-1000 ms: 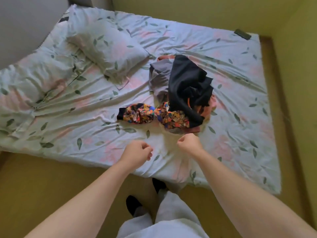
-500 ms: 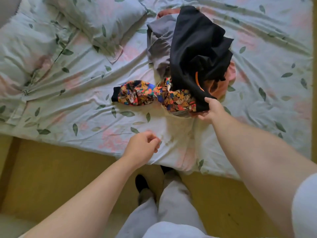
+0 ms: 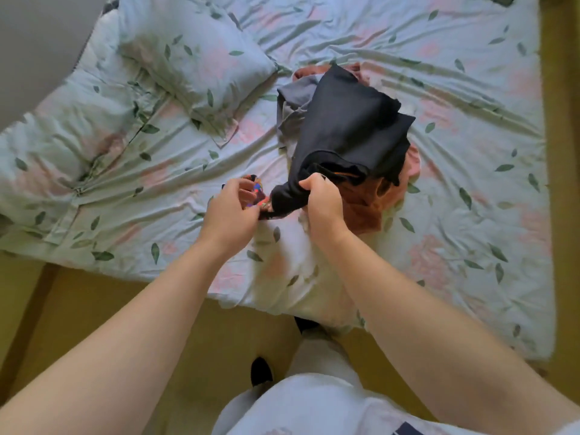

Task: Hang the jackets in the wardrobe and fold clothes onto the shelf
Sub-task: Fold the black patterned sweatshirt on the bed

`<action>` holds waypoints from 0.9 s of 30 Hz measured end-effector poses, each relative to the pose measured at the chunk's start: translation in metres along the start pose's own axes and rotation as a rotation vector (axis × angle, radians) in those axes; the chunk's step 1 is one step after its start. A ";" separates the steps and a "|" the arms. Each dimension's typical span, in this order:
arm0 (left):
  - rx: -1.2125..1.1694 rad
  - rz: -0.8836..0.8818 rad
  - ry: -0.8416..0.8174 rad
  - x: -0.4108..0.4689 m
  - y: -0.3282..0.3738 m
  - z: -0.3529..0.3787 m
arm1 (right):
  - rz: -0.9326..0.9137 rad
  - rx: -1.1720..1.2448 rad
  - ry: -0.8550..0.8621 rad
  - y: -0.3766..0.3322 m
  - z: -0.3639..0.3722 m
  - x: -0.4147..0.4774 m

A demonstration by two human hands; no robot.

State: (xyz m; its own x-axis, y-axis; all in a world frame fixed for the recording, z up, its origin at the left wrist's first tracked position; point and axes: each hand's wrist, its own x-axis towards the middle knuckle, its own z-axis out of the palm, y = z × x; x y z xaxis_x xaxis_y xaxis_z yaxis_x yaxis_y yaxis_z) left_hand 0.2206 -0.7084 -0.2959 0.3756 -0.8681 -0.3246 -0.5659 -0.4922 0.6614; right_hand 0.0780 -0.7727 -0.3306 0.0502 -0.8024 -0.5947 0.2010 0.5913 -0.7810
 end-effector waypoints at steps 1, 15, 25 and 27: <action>0.046 0.064 0.042 0.002 0.006 -0.010 | 0.009 0.044 -0.051 -0.006 0.003 -0.014; 0.263 0.577 -0.415 -0.014 0.031 -0.012 | 0.027 -0.480 -0.445 0.018 0.007 -0.157; 1.128 0.994 -1.251 -0.056 -0.001 0.095 | 0.060 -0.975 -0.410 0.052 -0.024 -0.224; 1.340 1.059 -1.163 -0.068 -0.011 0.112 | 0.069 -1.021 -0.426 0.054 -0.027 -0.236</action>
State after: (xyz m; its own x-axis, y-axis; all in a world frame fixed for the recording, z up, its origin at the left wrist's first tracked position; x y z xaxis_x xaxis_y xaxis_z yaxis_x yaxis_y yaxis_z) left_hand 0.1196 -0.6516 -0.3566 -0.6192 -0.1463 -0.7714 -0.4736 0.8532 0.2183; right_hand 0.0505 -0.5490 -0.2381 0.4016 -0.6111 -0.6821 -0.7067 0.2670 -0.6552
